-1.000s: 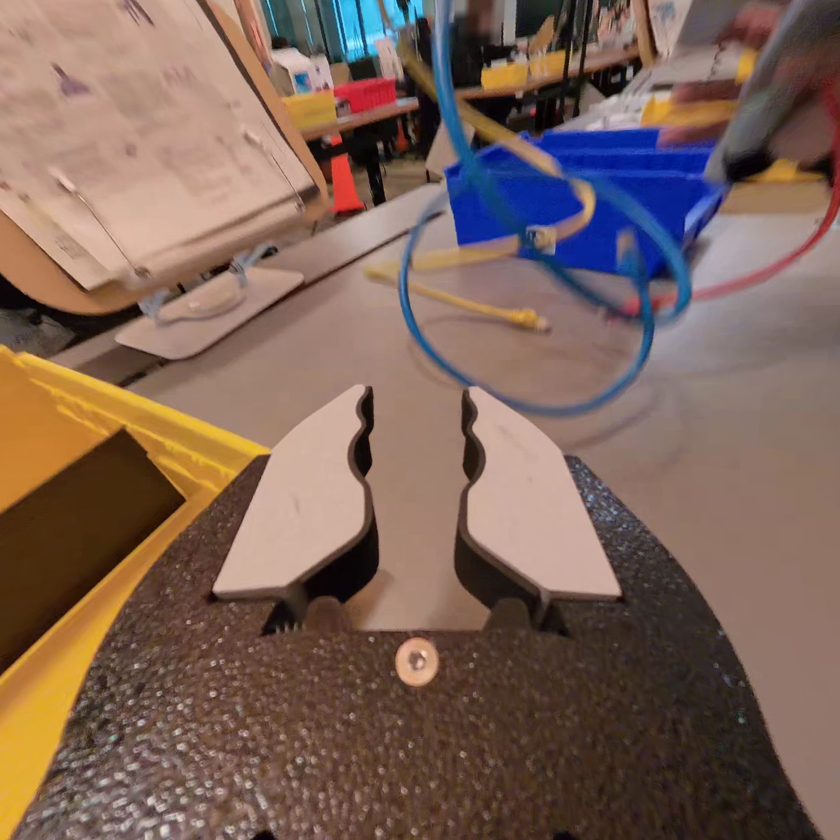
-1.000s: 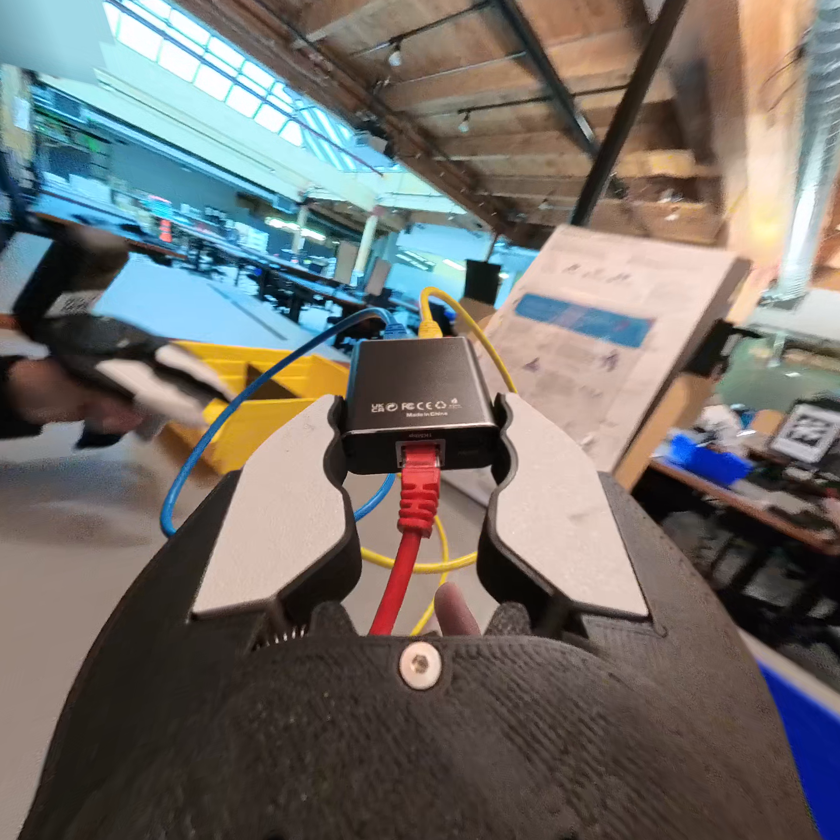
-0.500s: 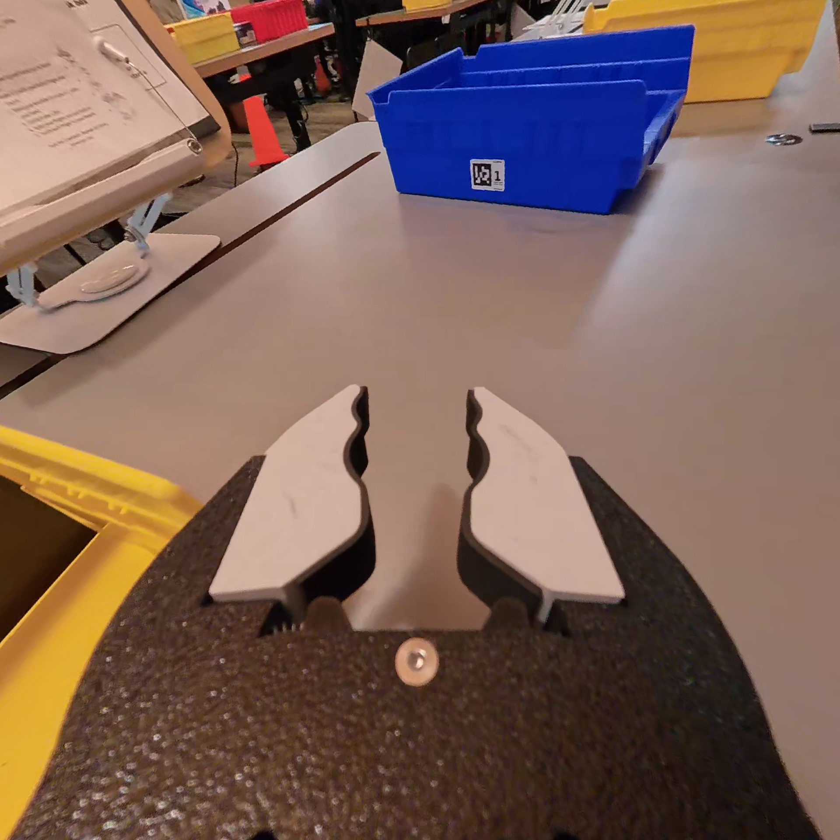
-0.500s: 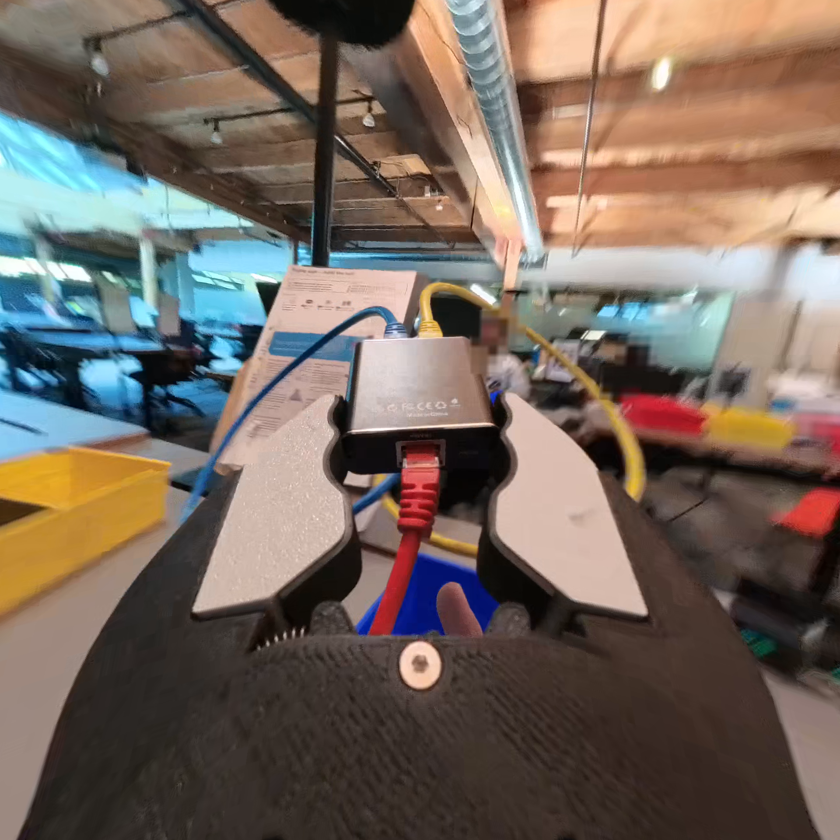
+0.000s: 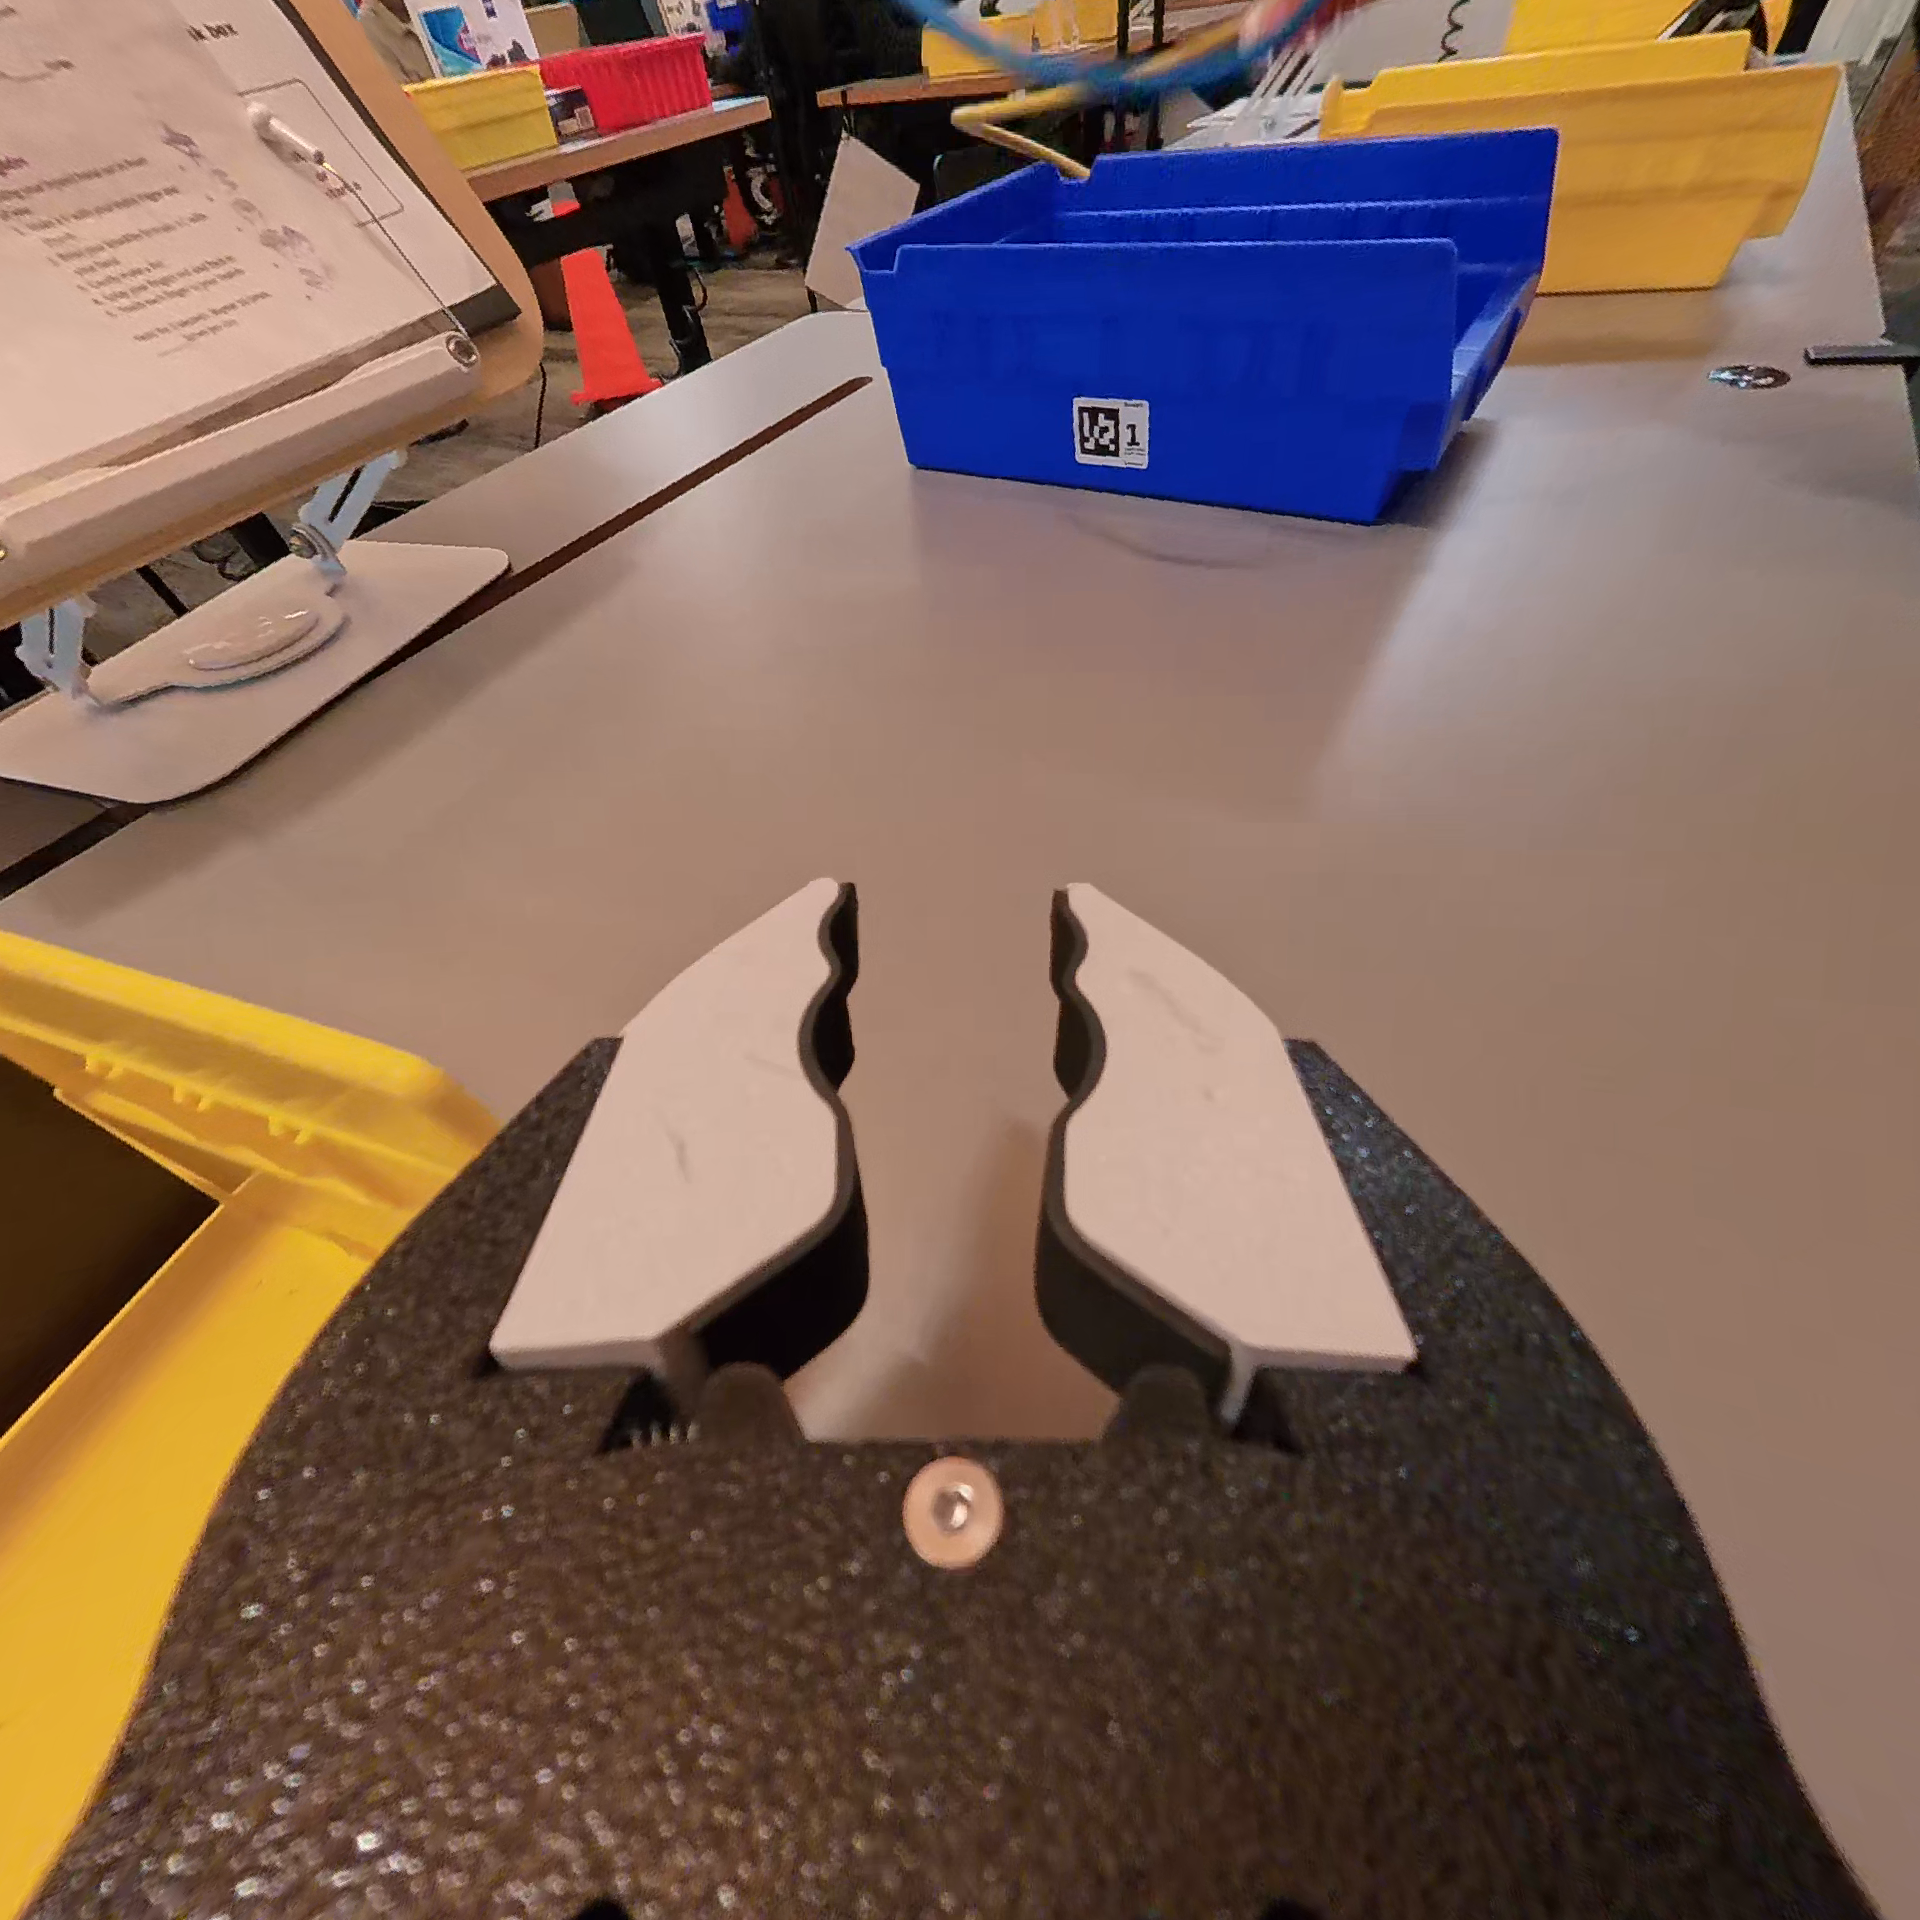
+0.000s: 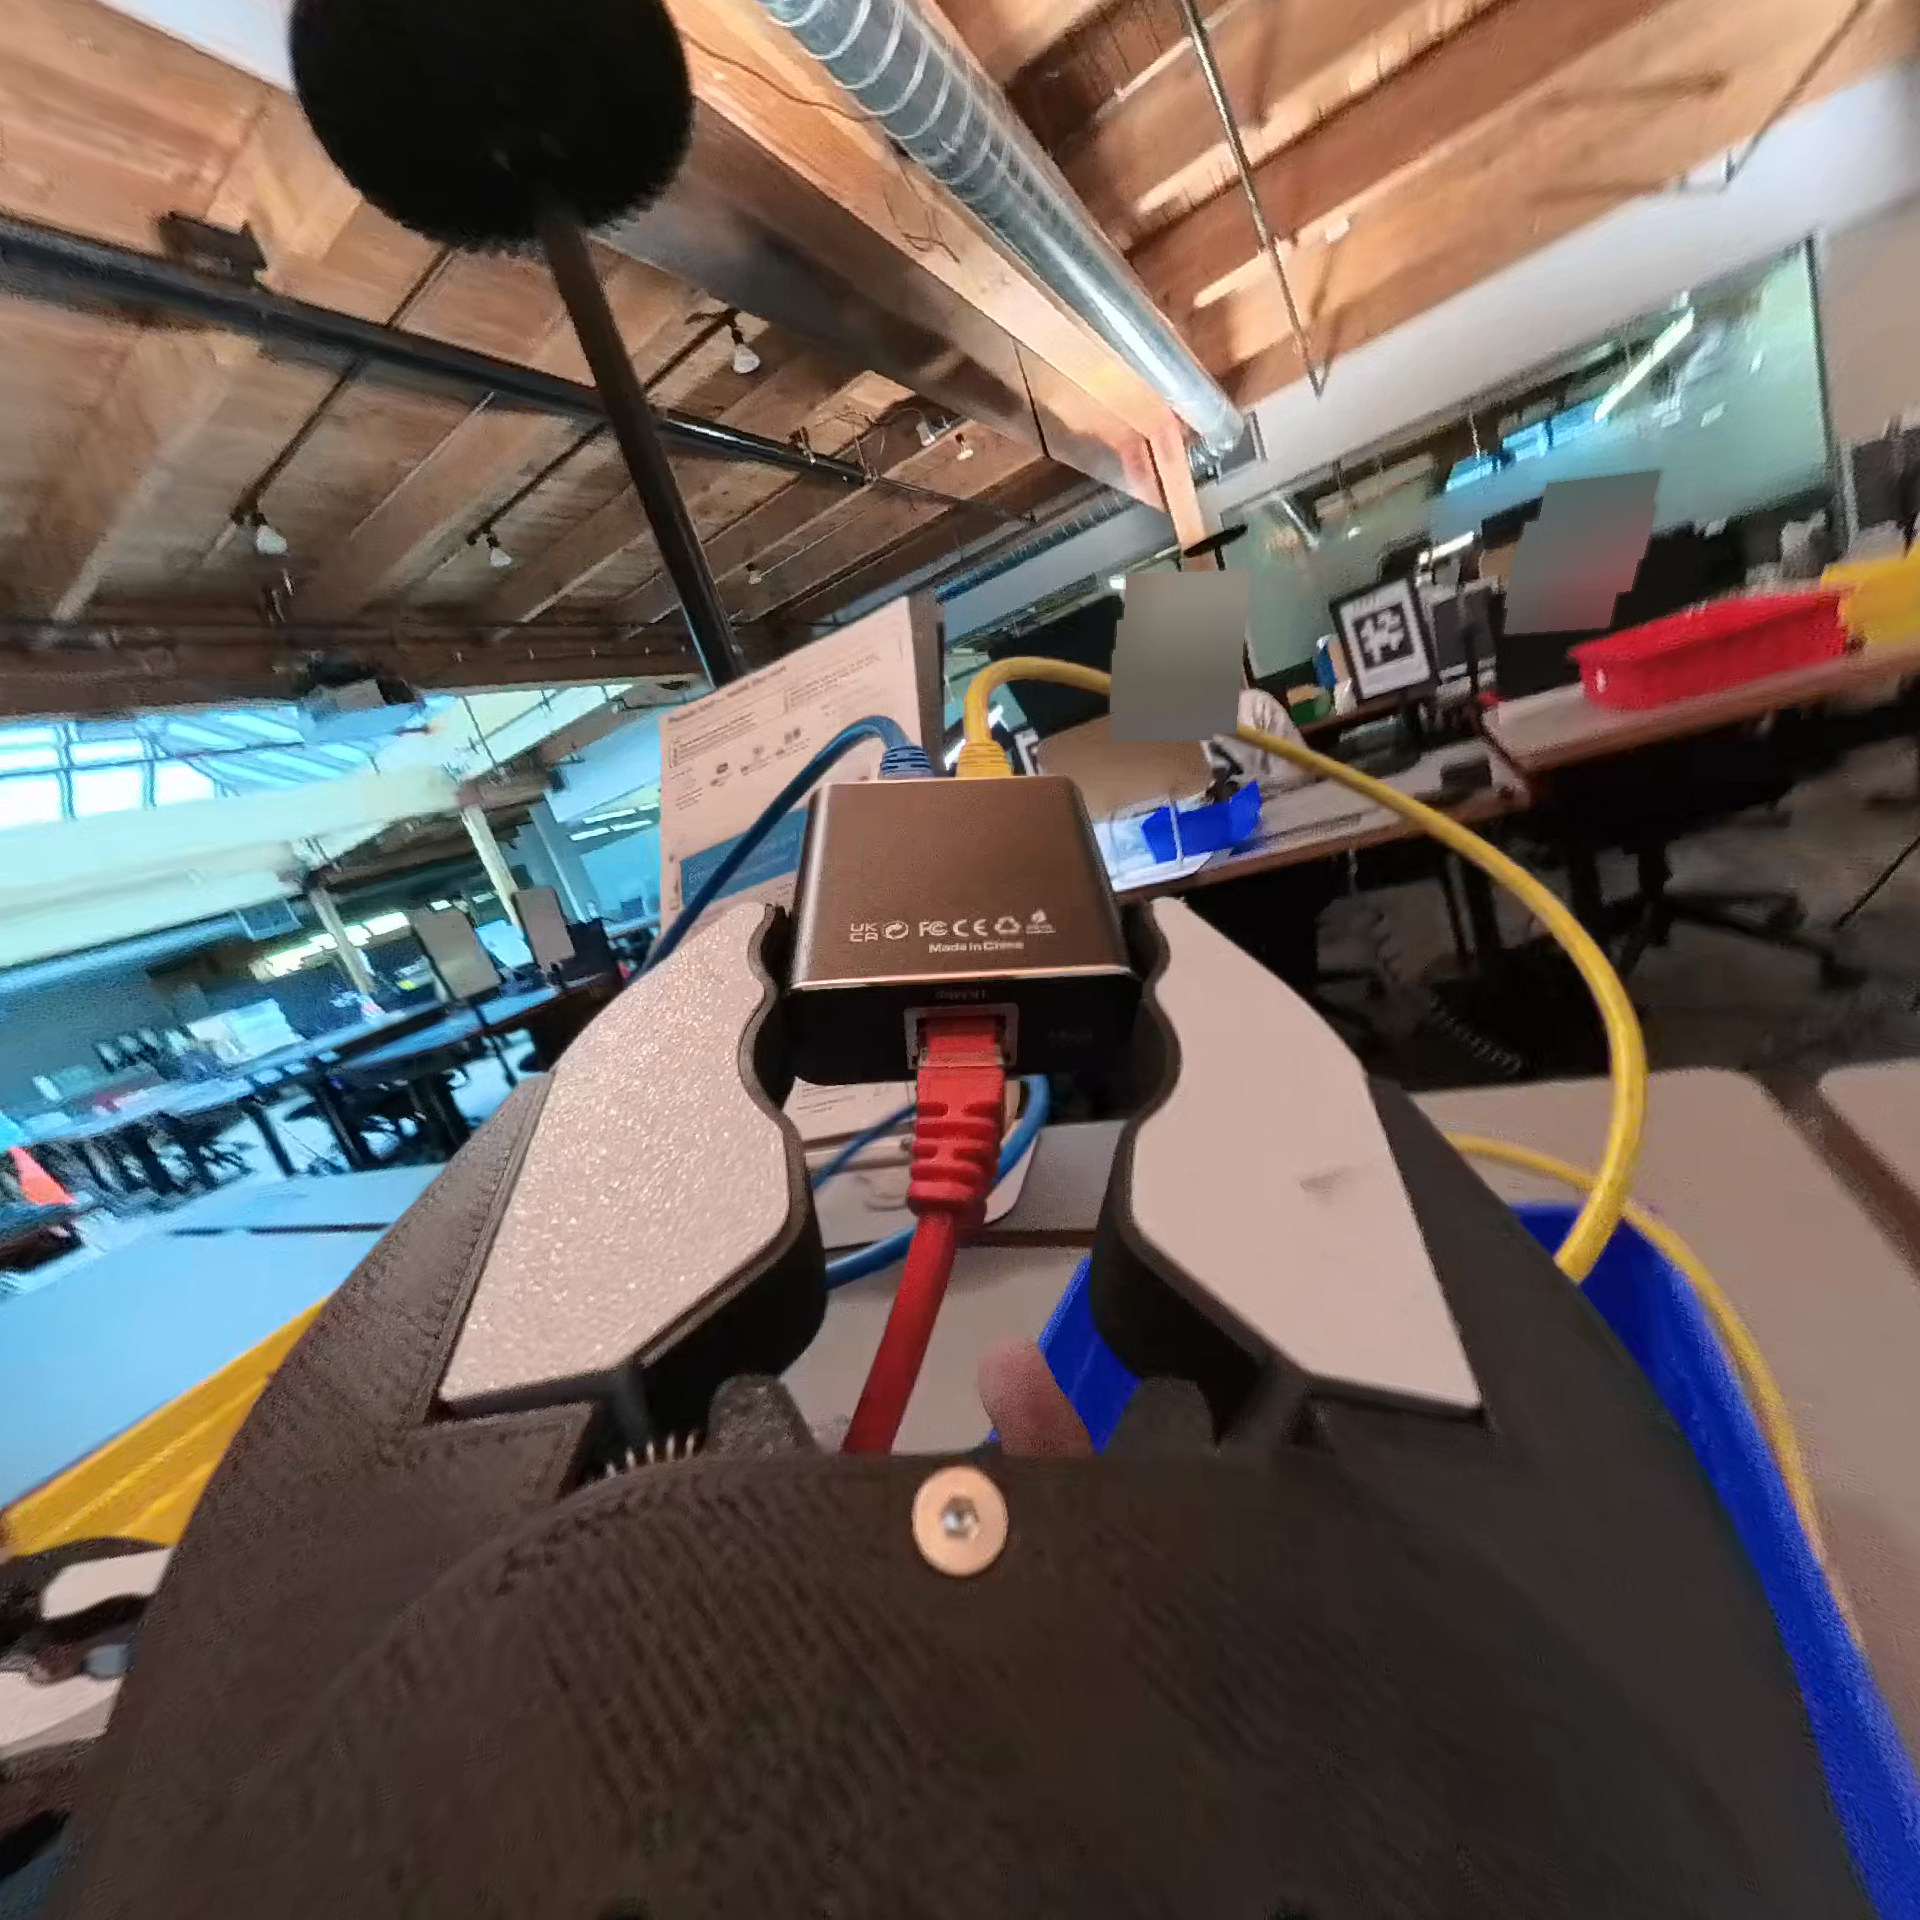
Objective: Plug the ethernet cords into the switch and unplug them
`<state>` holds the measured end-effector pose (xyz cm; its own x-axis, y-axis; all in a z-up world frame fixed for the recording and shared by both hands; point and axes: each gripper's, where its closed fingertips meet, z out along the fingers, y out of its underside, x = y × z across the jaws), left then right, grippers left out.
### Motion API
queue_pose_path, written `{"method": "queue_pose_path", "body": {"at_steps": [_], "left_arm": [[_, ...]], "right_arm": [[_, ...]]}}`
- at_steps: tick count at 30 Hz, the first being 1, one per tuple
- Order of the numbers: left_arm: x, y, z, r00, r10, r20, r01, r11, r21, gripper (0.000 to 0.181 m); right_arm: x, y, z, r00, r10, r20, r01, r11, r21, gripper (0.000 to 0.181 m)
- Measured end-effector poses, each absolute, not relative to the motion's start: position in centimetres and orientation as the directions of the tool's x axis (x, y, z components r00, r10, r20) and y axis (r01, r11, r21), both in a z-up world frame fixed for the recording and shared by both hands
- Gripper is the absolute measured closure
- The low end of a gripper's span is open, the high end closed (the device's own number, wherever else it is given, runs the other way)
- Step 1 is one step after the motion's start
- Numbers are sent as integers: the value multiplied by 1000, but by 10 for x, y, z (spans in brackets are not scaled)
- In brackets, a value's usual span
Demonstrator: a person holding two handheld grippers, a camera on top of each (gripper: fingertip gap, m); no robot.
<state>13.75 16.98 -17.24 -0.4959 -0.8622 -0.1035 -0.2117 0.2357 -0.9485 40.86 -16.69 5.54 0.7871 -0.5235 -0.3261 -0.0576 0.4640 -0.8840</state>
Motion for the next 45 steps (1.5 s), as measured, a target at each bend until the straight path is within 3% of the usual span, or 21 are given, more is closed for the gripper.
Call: {"method": "queue_pose_path", "body": {"at_steps": [9,14,19,23,30,34,41,45], "left_arm": [[136,164,-179,-517,-849,-109,-216,252,-943,147],[136,166,-179,-512,-854,-95,-218,237,-947,148],[135,161,-184,-526,-846,-87,-229,239,-943,148],[134,158,-186,-539,-836,-99,-234,263,-936,148],[134,158,-187,-542,-835,-92,-239,259,-936,148],[133,157,-187,-547,-832,-95,-240,264,-934,148],[132,160,-186,-541,-837,-82,-242,248,-938,148],[130,161,-186,-541,-838,-78,-240,242,-940,149]], "right_arm": [[395,-180,141,607,-787,113,405,184,-895,118],[368,-167,161,695,-714,91,402,281,-871,118],[367,-170,188,515,-794,323,591,55,-805,118],[375,-189,209,354,-850,390,661,-67,-747,118],[365,-170,205,599,-764,240,517,141,-844,119],[377,-176,189,661,-749,39,382,292,-877,118],[417,-195,97,673,-654,-345,108,548,-829,119],[444,-222,27,541,-678,-498,17,601,-799,119]]}}
